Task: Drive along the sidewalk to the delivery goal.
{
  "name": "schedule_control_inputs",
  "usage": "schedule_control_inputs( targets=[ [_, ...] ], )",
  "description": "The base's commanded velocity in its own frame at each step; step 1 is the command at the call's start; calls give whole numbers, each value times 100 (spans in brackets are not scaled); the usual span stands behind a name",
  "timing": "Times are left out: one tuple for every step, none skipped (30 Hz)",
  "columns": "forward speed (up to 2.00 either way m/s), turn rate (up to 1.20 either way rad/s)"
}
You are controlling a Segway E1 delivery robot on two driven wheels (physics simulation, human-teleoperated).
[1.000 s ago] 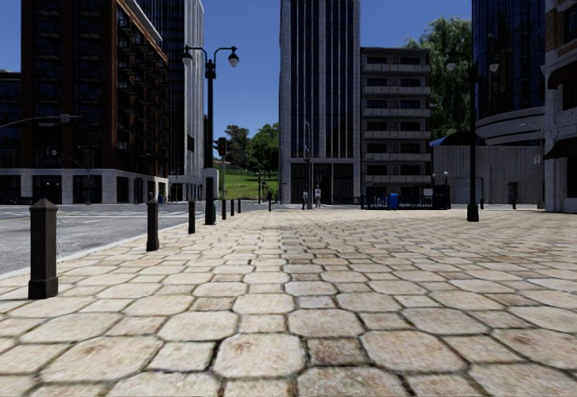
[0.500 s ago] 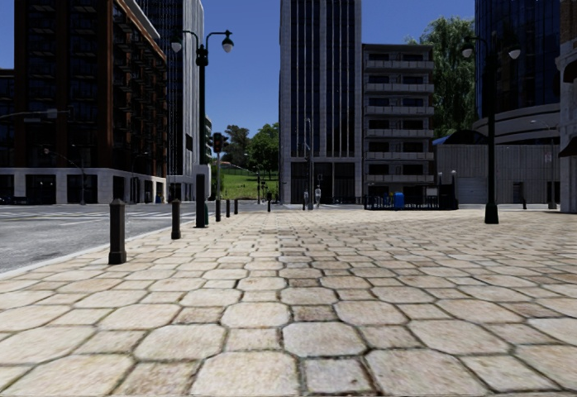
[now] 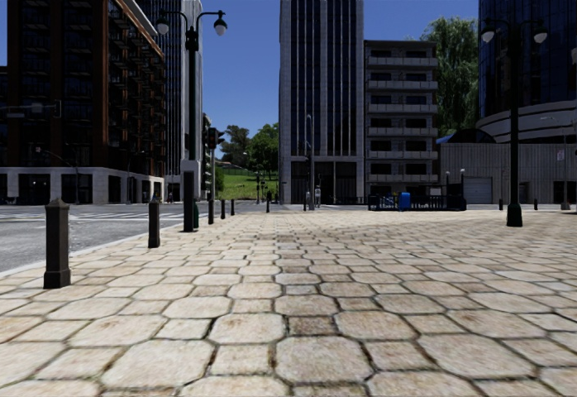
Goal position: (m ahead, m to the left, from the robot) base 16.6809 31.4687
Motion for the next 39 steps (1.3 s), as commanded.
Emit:
schedule_control_inputs(
  targets=[
    [200, 0],
    [200, 0],
    [200, 0],
    [200, 0],
    [200, 0],
    [200, 0],
    [200, 0],
    [200, 0],
    [200, 0],
    [200, 0],
    [200, 0],
    [200, 0],
    [200, 0],
    [200, 0],
    [200, 0],
    [200, 0],
    [200, 0],
    [200, 0],
    [200, 0],
    [200, 0],
    [200, 0],
    [200, 0],
    [200, 0],
    [200, 0],
    [200, 0],
    [200, 0],
    [200, 0],
    [200, 0],
    [200, 0],
    [200, 0],
    [200, 0],
    [200, 0],
    [200, 0],
    [200, 0],
    [200, 0],
    [200, 0],
    [200, 0],
    [200, 0],
    [200, 1]
  ],
)
